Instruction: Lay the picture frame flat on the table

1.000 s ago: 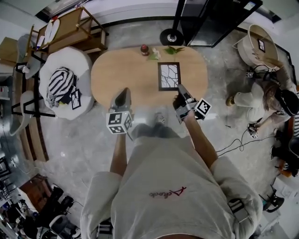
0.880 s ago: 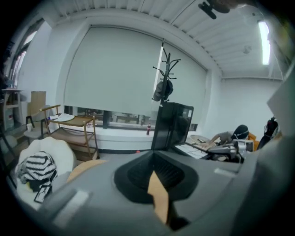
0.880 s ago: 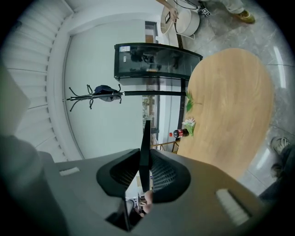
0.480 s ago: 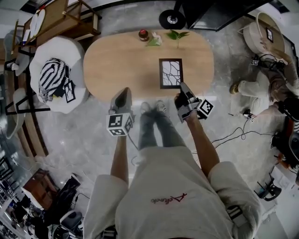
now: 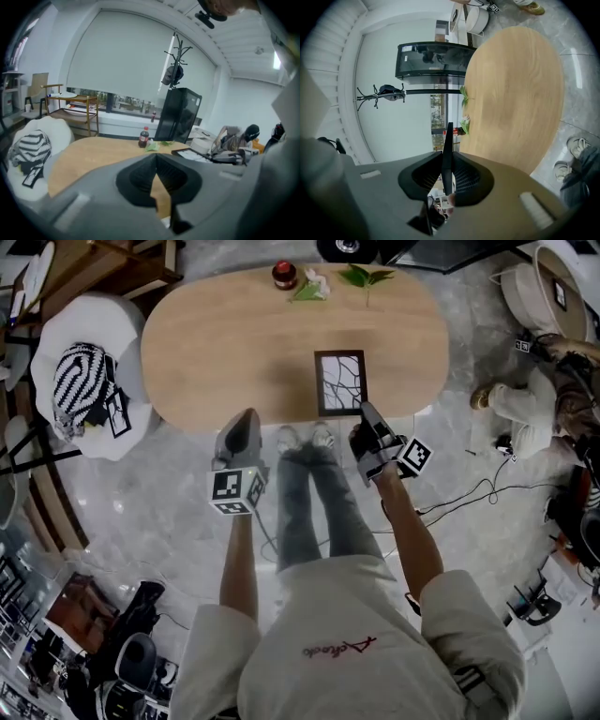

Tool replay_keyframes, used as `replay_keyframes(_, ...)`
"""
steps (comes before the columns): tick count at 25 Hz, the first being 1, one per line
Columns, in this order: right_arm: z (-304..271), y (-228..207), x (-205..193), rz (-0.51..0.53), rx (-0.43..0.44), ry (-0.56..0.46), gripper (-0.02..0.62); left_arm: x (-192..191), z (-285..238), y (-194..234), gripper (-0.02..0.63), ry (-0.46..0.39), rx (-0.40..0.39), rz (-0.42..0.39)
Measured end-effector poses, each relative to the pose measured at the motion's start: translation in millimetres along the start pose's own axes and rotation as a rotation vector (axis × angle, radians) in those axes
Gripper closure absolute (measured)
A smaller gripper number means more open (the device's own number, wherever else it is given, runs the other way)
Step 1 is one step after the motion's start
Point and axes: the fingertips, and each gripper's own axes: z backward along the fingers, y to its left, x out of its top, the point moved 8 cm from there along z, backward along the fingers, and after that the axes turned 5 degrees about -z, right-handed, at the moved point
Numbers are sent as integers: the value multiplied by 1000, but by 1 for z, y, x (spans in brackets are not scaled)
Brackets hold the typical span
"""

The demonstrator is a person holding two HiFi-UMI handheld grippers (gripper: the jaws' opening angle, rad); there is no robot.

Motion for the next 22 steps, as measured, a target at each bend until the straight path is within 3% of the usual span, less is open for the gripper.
replay_keyframes(11, 18, -118, -5, -25, -82, -23, 520, -104, -17, 17, 606, 71, 3, 44)
replay_keyframes(22, 15, -164, -9, -41, -84, -37, 518, -137, -24, 17, 606, 95, -1, 54)
